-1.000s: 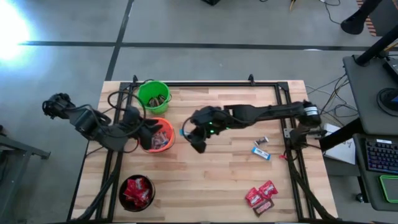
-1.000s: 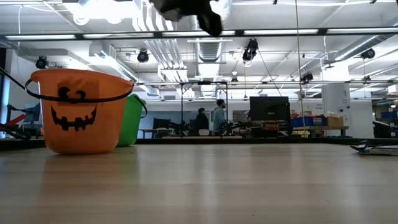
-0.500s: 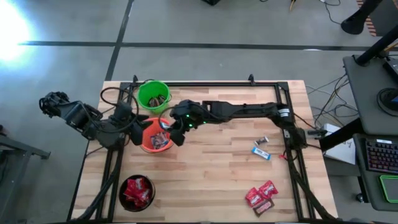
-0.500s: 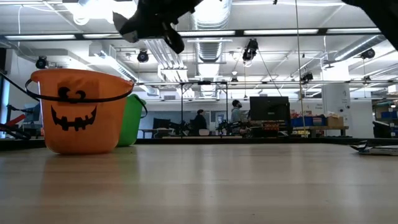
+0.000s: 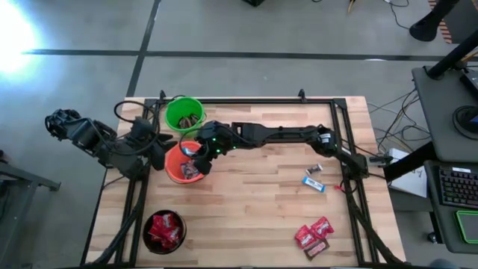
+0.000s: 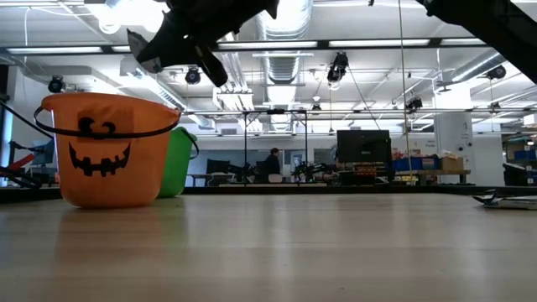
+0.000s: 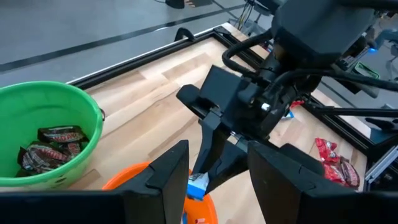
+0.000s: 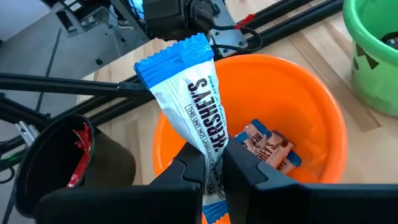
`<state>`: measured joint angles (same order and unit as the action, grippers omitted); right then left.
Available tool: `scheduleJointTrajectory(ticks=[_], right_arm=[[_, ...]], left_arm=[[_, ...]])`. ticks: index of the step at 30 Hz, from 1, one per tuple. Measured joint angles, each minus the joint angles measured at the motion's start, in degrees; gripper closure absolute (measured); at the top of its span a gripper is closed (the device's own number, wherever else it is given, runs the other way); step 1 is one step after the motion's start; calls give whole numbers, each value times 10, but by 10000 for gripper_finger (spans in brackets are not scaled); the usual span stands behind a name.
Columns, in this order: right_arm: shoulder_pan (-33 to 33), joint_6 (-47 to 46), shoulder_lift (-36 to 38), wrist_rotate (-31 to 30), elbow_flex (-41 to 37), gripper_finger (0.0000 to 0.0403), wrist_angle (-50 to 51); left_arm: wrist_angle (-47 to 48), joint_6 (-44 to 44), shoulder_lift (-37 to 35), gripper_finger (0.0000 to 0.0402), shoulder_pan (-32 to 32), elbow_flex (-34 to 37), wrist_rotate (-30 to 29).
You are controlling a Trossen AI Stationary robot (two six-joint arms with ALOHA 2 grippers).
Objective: Organize candy in baskets
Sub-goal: Put the white chocolate into the orange bucket
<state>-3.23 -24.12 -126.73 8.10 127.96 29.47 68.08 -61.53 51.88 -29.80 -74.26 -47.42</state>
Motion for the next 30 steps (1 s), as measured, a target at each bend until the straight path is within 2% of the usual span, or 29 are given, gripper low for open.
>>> scheduleJointTrajectory(ticks=[5, 16, 21, 25, 30], right_arm=[[-5, 10, 1, 0, 1, 354, 2], [-6, 12, -9, -1, 0, 219, 3], [-6, 7, -8, -1, 0, 192, 5], [-9, -3, 7, -1, 0, 194, 94], [-10, -32, 29, -8, 13, 207, 329]], left_arm=[[3, 0, -6, 255, 0, 0, 0], [12, 0, -10, 255, 0, 0, 0], [15, 0, -10, 255, 0, 0, 0], [15, 0, -10, 255, 0, 0, 0], [15, -4, -10, 255, 0, 0, 0]])
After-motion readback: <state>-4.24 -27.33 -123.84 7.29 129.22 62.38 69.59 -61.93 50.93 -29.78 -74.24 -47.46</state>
